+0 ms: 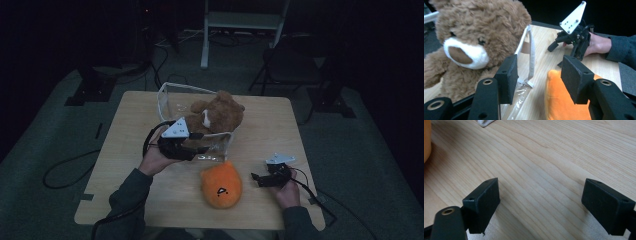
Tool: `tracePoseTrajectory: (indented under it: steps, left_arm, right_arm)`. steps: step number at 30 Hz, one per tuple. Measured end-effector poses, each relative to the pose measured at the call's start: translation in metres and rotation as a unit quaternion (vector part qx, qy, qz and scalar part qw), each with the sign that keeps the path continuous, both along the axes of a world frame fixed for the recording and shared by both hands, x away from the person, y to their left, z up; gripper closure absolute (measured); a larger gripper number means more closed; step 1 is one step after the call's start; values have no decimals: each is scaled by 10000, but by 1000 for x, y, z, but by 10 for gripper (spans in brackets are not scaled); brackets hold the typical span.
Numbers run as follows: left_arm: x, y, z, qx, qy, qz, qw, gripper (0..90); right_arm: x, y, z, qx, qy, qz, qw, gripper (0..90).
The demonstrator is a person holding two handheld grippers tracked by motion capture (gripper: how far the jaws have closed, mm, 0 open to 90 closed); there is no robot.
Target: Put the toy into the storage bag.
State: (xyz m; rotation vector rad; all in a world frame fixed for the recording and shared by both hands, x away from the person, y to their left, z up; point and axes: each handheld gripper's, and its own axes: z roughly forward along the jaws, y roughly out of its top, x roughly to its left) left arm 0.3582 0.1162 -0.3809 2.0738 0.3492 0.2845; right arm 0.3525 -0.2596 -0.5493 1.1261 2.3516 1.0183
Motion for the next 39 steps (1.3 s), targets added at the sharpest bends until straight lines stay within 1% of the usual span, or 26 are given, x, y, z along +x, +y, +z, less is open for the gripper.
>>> tracePoseTrajectory:
  steps: [1,3,10,14,19,22,24,31,39]
  left_arm:
    - [0,0,-2,-30,32,-28,10000,477]
    - [0,0,-3,0,40,-23,10000,479]
    - [0,0,-11,2,151,-25,9999,487]
    - [0,2,-15,-83,247,-68,9996,504]
    - [0,2,-18,-149,371,-103,9991,502]
    - [0,3,-19,-228,427,-128,9987,500]
    - [0,4,-20,-245,443,-134,9986,500]
    - [-1,4,-27,-212,507,-136,9984,501]
    - [-2,3,-40,-85,607,-121,9980,518]
  right_arm:
    - [0,0,0,0,0,0,10000,143]
    - [0,0,0,3,-1,-1,10000,143]
    - [0,0,0,4,9,-4,10000,143]
    - [0,0,0,7,9,-5,10000,143]
    - [0,0,0,5,10,-5,10000,143]
    - [0,0,0,4,9,-3,10000,143]
    - [0,0,0,9,9,-9,10000,143]
    - [0,0,0,2,6,-1,10000,143]
    - [0,0,0,9,6,-5,10000,143]
